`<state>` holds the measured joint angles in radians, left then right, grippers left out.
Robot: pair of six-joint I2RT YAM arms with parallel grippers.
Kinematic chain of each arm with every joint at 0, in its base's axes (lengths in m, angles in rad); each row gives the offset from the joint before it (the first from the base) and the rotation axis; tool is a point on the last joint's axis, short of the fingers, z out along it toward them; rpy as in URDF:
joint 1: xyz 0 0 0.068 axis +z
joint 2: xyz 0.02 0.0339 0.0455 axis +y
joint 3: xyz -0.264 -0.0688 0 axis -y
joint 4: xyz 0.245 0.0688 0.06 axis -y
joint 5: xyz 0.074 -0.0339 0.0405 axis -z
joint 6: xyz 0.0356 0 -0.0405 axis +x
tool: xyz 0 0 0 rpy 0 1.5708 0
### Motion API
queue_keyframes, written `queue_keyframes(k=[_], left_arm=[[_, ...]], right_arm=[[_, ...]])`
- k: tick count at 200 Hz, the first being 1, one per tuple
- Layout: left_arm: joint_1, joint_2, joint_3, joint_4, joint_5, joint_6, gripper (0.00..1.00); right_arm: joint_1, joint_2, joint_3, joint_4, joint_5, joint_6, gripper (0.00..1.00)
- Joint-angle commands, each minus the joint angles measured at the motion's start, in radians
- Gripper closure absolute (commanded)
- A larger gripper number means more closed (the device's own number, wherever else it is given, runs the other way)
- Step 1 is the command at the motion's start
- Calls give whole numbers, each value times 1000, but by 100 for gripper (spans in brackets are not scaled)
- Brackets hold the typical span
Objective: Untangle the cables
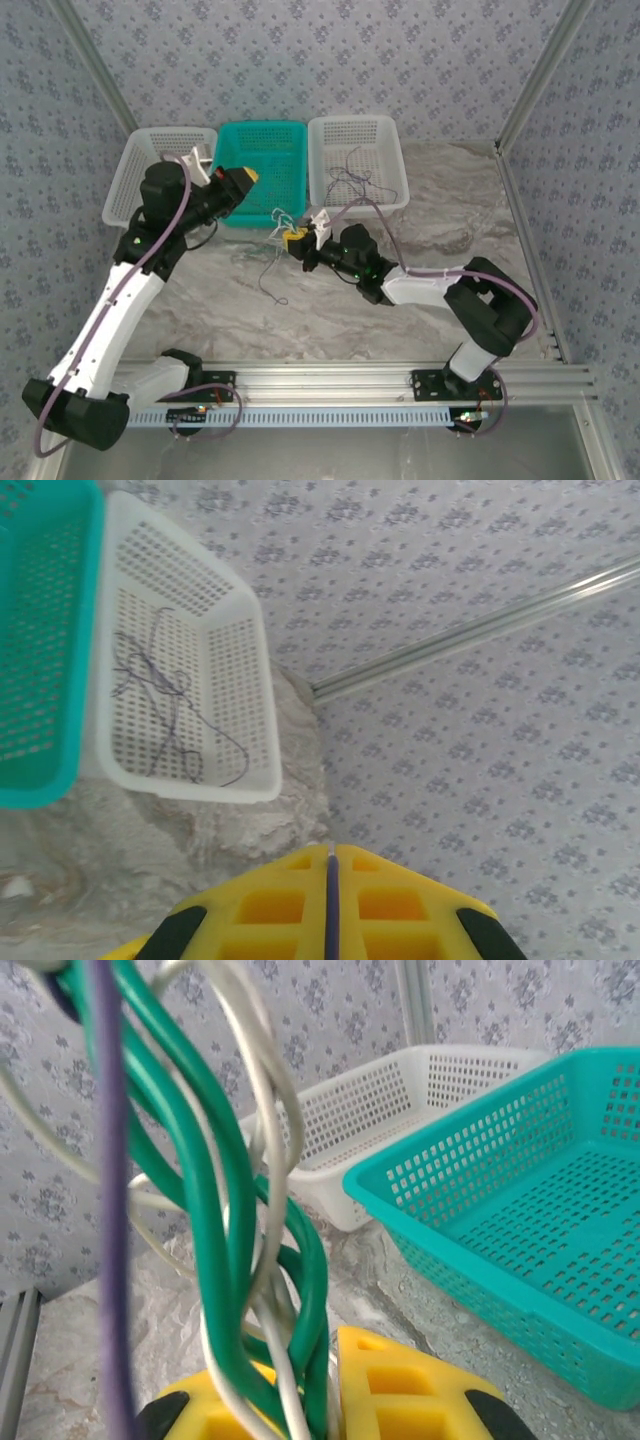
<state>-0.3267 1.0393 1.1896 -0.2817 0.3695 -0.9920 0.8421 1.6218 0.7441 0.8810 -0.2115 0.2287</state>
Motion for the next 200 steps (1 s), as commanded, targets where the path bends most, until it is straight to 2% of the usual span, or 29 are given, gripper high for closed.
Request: queue_keyframes(k=[1, 17, 54, 83, 106, 119, 127, 140, 168, 179, 200], left_arm=[[83, -96, 249, 22, -59, 124, 100], [138, -94, 340, -93, -115, 208, 100], [263, -72, 486, -243, -203, 300, 100], [366, -62, 508, -286, -232, 305, 100], [487, -58, 492, -298, -204, 275, 100], [524, -59, 475, -302, -203, 261, 100], [530, -60, 455, -292, -199, 249, 100], [537, -57, 404, -243, -138, 202, 100], [520, -14, 252, -5, 146, 48, 100], [481, -3, 233, -6, 172, 92, 100], [390, 1, 224, -73, 139, 199, 100]], right_arm=[[-31, 25, -121, -291, 171, 81, 91], [-32, -6, -185, -312, 211, 105, 90], [-38, -106, -342, -321, 298, 151, 92], [-75, -242, -424, -392, 397, 187, 92], [-137, -333, -505, -377, 428, 249, 93], [-171, -391, -535, -397, 433, 263, 95], [-183, -426, -543, -425, 438, 246, 100], [-193, -478, -554, -469, 439, 207, 100], [-216, -587, -579, -499, 380, 170, 100], [-220, -625, -573, -540, 353, 154, 100], [-223, -688, -565, -588, 287, 119, 100]])
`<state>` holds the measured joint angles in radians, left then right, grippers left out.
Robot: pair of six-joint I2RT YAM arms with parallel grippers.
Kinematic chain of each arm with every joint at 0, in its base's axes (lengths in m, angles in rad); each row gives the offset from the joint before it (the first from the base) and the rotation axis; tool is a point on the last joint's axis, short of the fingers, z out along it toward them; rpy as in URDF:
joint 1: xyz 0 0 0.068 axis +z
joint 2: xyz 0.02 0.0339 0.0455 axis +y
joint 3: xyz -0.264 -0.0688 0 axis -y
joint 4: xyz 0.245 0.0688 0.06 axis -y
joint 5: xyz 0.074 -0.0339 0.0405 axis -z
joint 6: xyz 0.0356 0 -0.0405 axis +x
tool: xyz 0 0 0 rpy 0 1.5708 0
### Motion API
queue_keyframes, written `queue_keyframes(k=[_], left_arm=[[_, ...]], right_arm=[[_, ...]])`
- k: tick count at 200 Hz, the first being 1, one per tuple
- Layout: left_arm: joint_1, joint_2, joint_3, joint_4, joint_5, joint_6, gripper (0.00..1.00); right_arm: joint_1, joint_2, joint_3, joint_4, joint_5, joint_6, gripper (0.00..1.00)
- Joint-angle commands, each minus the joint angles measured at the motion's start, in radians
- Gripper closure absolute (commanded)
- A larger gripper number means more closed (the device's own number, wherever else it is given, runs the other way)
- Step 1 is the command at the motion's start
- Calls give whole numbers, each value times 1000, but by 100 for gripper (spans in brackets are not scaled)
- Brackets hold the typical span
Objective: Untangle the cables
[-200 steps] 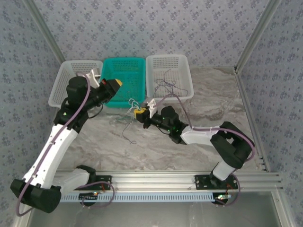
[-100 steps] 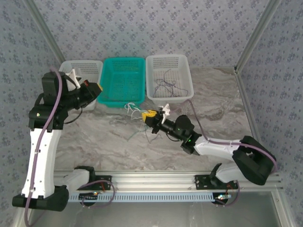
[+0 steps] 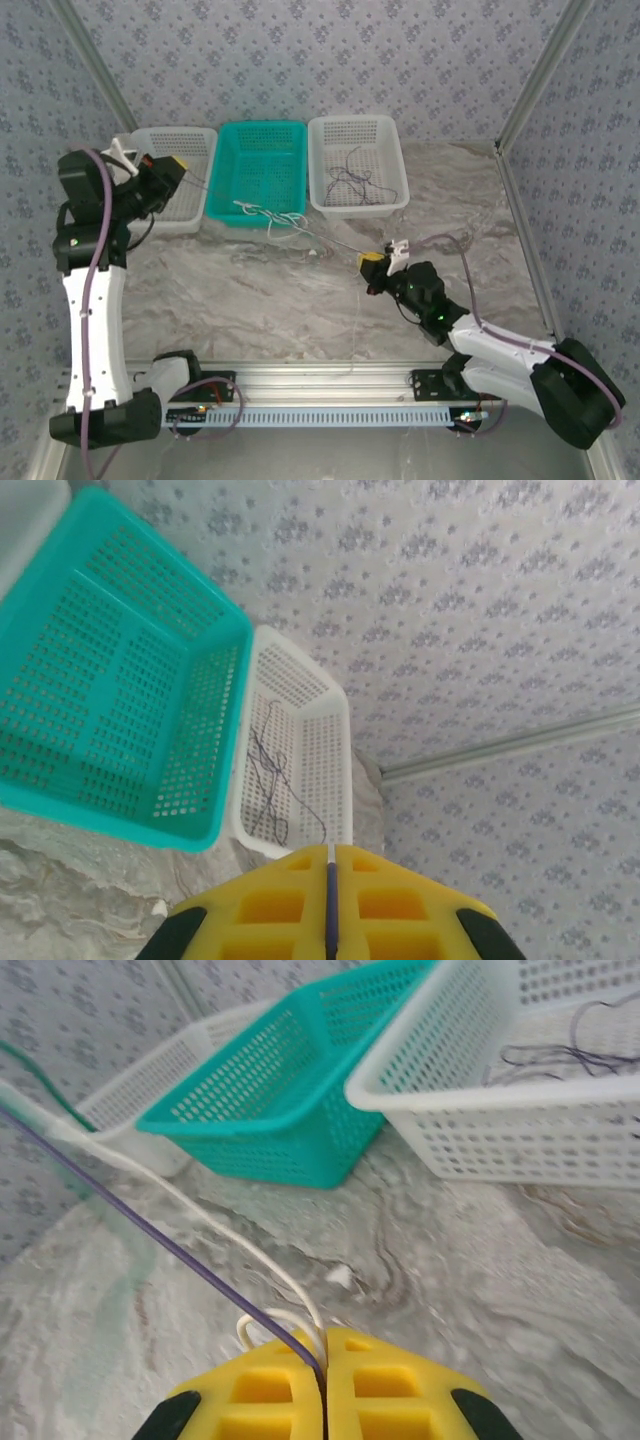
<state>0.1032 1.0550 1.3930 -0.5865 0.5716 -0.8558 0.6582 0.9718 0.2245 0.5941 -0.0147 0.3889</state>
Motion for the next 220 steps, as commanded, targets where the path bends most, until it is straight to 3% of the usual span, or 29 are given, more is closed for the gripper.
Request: queue_keyframes(k=[1, 18, 30, 45, 65, 98, 119, 135, 144, 151, 184, 204, 220], left_arm=[[-39, -15, 19, 228, -63, 64, 100], [-52, -23, 0, 185, -93, 113, 100], [-30, -35, 18, 113, -154, 179, 100], [56, -63, 42, 33, -263, 239, 100], [147, -49, 95, -84, -373, 273, 100], [165, -49, 12, -98, -418, 228, 100], [176, -59, -38, -42, -384, 204, 100], [164, -61, -118, 108, -196, 160, 100], [115, -62, -187, 229, -93, 118, 100], [43, -61, -231, 283, -73, 109, 100], [-345, -14, -343, 358, -206, 193, 100], [-471, 30, -399, 460, -264, 170, 100], [-533, 65, -396, 438, -335, 202, 100]], right_arm=[[-39, -42, -45, -304, 88, -42, 100], [-39, -100, -46, -360, 90, -48, 100], [-45, -152, -61, -429, 167, -20, 100], [-100, -243, -109, -463, 268, 124, 100], [-209, -364, -79, -735, 445, 485, 100], [-303, -453, -92, -814, 452, 556, 100], [-339, -451, -78, -795, 410, 508, 100], [-333, -444, -84, -635, 296, 428, 100], [-322, -432, -80, -531, 189, 378, 100], [-311, -415, -63, -467, 115, 348, 100], [-193, -268, 158, -477, -197, 78, 100], [-74, -147, 297, -550, -283, -46, 100], [-9, -71, 377, -561, -303, -68, 100]])
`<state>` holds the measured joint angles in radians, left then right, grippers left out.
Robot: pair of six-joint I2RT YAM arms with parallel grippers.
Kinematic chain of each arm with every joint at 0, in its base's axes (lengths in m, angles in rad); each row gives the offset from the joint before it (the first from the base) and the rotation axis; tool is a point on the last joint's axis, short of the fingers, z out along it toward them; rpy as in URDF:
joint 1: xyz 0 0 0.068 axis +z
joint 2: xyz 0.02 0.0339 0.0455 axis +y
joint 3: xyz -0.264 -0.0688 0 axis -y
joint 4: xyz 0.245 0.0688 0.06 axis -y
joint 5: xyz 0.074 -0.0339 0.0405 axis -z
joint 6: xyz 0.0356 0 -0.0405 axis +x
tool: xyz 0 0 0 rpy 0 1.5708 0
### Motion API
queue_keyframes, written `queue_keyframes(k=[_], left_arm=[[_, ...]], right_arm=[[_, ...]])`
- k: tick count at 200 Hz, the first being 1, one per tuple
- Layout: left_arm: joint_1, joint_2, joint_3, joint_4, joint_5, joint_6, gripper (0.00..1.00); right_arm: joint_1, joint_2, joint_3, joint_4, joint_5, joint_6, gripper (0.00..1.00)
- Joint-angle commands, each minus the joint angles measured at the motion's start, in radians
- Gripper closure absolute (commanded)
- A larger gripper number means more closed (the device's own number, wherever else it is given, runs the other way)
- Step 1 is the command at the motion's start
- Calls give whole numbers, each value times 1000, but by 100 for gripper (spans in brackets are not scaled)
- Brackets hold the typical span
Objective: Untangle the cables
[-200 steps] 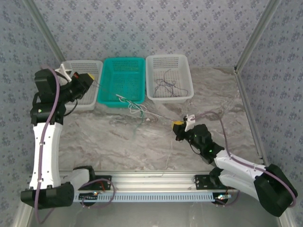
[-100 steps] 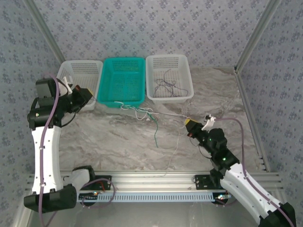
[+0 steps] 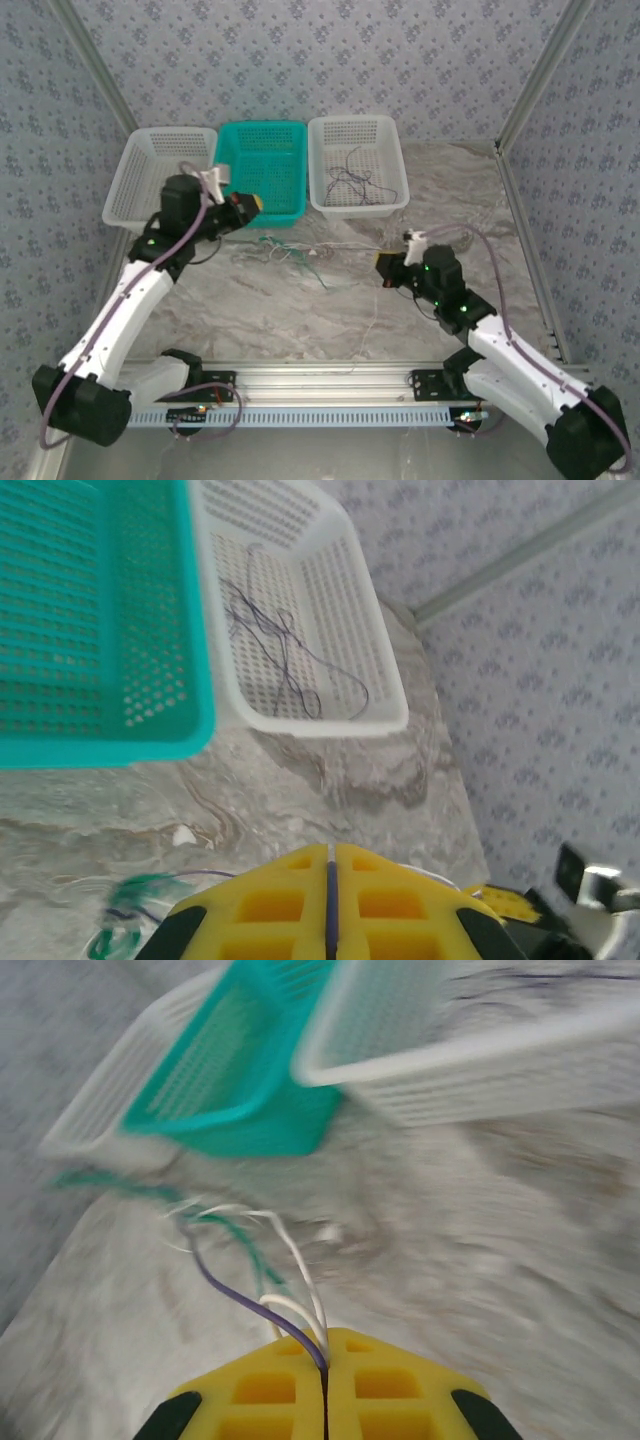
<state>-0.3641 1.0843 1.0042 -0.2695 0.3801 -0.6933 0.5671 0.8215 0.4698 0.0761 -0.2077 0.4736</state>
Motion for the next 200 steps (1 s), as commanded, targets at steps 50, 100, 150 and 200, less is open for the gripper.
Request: queue_keyframes(k=[50, 100, 150, 200], left_arm=[[-85, -14, -18, -29, -272, 111, 100], [-108, 10, -23, -12, -180, 63, 100], [-114, -17, -29, 43, -150, 12, 100], [-117, -34, 2, -4, -151, 27, 100]], right_arm=[[57, 181, 271, -287, 397, -10, 26], [134, 309, 478, -362, 41, -287, 3], [290, 537, 305, 357, -113, -376, 15], [314, 867, 392, 598, -179, -455, 37]])
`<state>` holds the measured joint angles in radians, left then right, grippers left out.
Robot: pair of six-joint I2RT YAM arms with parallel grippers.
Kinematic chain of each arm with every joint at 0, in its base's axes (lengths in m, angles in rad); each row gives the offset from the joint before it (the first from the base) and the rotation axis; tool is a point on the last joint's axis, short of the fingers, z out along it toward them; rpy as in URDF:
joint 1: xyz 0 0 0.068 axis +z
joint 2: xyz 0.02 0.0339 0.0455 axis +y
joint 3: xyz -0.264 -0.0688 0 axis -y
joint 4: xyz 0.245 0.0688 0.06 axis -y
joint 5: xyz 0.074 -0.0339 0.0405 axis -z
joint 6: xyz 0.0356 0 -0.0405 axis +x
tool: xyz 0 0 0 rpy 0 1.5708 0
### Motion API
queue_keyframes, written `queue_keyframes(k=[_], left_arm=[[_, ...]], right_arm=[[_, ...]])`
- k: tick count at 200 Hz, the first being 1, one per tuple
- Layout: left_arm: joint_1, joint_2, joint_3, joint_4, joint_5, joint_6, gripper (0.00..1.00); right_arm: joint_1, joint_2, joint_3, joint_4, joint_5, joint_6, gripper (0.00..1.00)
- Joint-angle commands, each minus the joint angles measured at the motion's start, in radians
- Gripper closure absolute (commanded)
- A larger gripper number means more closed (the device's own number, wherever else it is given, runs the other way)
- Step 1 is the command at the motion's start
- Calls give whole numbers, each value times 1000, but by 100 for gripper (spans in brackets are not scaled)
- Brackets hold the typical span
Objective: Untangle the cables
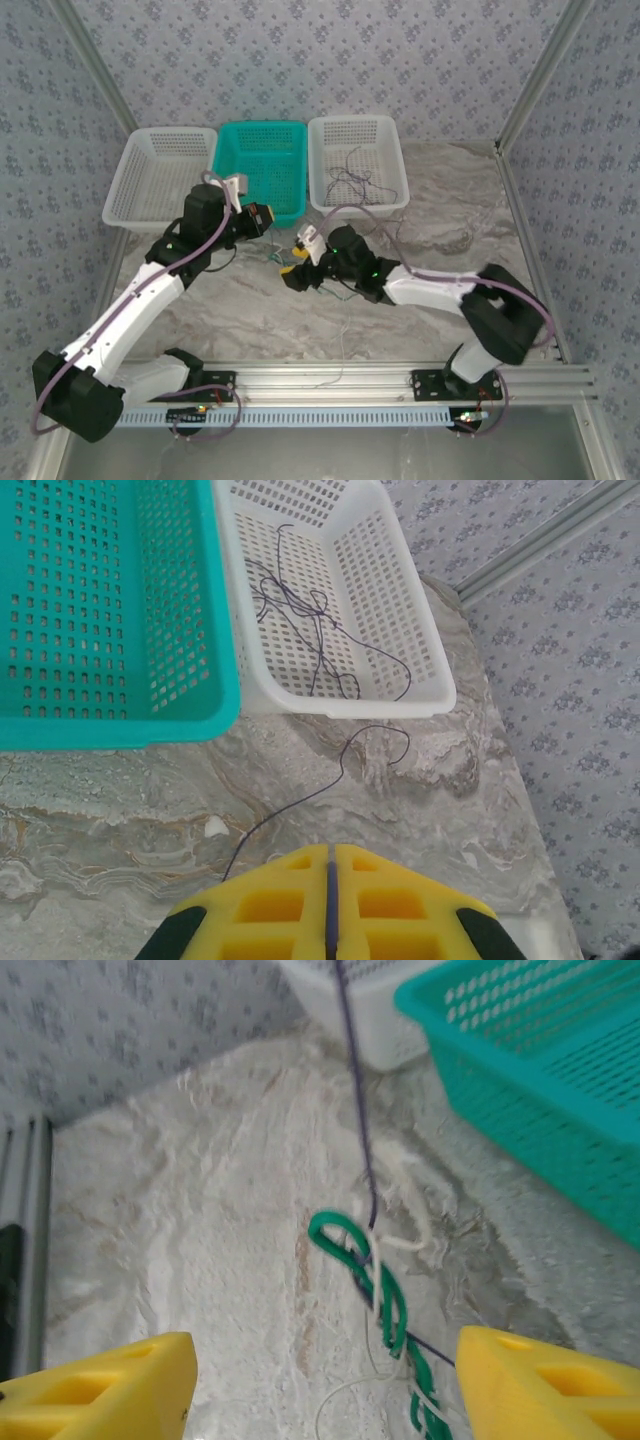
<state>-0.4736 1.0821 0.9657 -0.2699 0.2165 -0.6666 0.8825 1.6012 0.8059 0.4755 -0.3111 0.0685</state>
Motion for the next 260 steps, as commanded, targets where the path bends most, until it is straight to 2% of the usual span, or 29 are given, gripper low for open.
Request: queue_keyframes(k=[1, 16, 55, 80, 88, 103, 121, 135, 156, 175, 195, 231, 260], left_arm=[[-7, -32, 42, -4, 12, 1, 100], [-11, -37, 39, 2, 11, -6, 100], [-11, -68, 43, 10, -1, -18, 100], [-1, -95, 63, -5, -4, -7, 100], [3, -100, 72, -16, -1, -4, 100], [15, -109, 87, -38, -3, 3, 100], [49, -141, 113, -79, -25, 13, 100], [117, -184, 148, -137, -61, 18, 100], [305, -237, 263, -273, -93, 55, 100], [492, -241, 406, -376, -104, 115, 100], [626, -208, 528, -461, -119, 148, 100], [682, -180, 604, -497, -209, 180, 100], [687, -188, 562, -484, -182, 172, 100]], right_arm=[[-1, 91, 58, 201, -77, -48, 37], [-8, 150, 87, 219, -104, -29, 48], [-17, 243, 95, 271, -63, 0, 79], [-23, 263, 72, 283, -16, 8, 79], [-24, 267, 63, 298, -18, 4, 83], [-28, 273, 74, 258, -14, -7, 100], [-29, 264, 69, 193, 42, -6, 100], [-33, 251, 40, 194, 84, 19, 100], [-43, 242, 5, 114, 173, 55, 100], [-55, 236, -54, 125, 197, 91, 100], [-62, 236, -75, 75, 222, 103, 100], [-95, 145, -120, -37, 328, 78, 100], [-146, 39, -204, -52, 334, 83, 100]])
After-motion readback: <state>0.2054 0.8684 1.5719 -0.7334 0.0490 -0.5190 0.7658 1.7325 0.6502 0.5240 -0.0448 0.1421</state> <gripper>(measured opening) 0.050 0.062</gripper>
